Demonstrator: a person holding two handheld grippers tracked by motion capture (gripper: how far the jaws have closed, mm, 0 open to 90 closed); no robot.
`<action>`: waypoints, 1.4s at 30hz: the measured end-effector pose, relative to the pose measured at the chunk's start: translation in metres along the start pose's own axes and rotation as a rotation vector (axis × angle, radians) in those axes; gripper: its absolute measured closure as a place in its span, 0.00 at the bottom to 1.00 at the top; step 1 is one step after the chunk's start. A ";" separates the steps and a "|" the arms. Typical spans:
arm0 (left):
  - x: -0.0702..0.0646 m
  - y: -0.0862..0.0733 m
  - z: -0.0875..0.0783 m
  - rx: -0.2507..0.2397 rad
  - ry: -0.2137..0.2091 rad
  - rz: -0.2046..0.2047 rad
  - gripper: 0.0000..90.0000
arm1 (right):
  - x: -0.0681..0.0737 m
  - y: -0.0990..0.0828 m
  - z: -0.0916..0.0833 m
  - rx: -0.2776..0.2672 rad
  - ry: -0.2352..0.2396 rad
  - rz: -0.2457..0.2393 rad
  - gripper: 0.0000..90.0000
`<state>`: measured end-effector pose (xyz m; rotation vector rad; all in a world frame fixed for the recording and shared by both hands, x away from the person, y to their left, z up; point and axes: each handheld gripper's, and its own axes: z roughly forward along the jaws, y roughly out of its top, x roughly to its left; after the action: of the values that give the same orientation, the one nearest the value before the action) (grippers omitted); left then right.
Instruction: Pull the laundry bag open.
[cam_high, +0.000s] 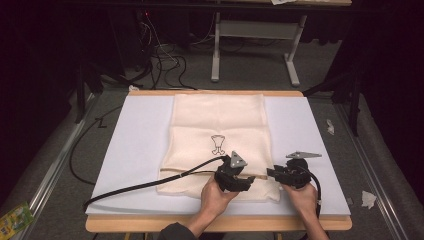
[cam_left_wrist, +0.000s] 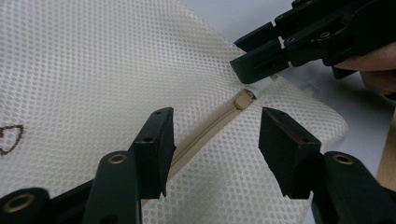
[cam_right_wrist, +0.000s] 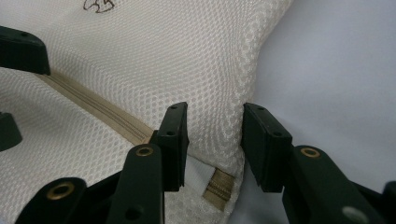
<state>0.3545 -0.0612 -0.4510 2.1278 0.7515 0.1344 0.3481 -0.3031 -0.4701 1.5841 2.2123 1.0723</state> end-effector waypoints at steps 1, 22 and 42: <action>0.001 -0.001 0.002 0.006 0.003 0.002 0.51 | 0.000 0.000 0.000 0.003 0.002 -0.001 0.71; -0.022 0.004 0.036 0.061 -0.048 0.043 0.64 | 0.016 0.003 -0.013 -0.066 -0.003 -0.136 0.98; -0.021 0.008 0.042 0.041 -0.109 0.061 0.79 | 0.020 0.007 -0.015 -0.077 0.008 -0.140 0.98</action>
<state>0.3553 -0.1053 -0.4679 2.1785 0.6305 0.0350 0.3366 -0.2907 -0.4500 1.3732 2.2214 1.1110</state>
